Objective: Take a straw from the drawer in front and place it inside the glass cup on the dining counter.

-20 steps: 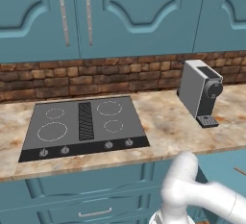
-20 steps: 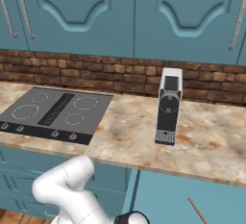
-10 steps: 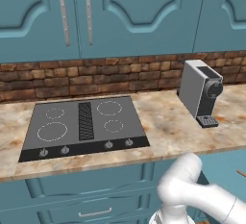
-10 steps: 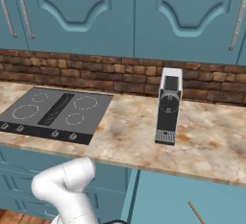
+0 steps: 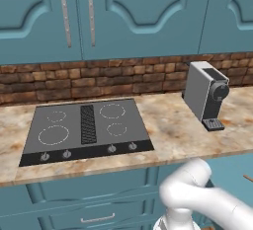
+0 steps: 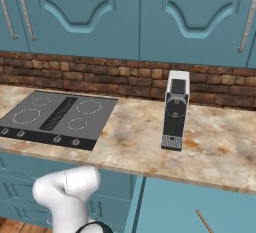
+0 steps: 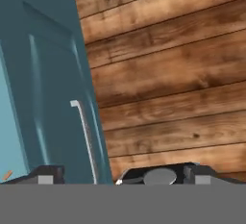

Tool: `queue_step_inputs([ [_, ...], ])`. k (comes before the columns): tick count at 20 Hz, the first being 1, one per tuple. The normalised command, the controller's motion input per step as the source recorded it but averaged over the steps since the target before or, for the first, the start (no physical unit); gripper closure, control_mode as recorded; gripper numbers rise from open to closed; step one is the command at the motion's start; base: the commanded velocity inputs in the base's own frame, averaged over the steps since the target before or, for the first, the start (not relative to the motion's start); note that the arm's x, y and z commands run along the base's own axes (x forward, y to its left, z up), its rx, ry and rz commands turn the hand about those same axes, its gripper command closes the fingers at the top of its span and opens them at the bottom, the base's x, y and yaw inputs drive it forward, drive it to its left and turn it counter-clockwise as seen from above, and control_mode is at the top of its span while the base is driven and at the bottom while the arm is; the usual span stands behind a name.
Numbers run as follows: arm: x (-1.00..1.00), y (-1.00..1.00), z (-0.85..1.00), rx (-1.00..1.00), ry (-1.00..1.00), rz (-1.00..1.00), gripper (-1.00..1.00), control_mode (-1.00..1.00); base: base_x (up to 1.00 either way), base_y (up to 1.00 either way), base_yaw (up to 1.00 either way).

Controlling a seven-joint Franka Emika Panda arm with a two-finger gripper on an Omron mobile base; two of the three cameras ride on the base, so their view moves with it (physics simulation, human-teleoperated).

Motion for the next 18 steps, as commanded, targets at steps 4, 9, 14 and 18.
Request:
queue_step_inputs([
  [4, -0.11, 0.85, 1.00, -0.37, 0.63, -0.01, -1.00, -1.00, 0.00, 0.00, 0.00],
  [9, -0.04, 0.98, 1.00, -0.34, 0.44, -0.05, -1.00, -1.00, 0.00, 0.00, 0.00],
  [14, 0.00, 0.92, 1.00, -0.32, 0.45, 0.00, -1.00, -1.00, 0.00, 0.00, 0.00],
  [18, 0.00, 0.46, 1.00, -0.23, 0.41, -0.03, -1.00, -1.00, 0.00, 0.00, 0.00],
])
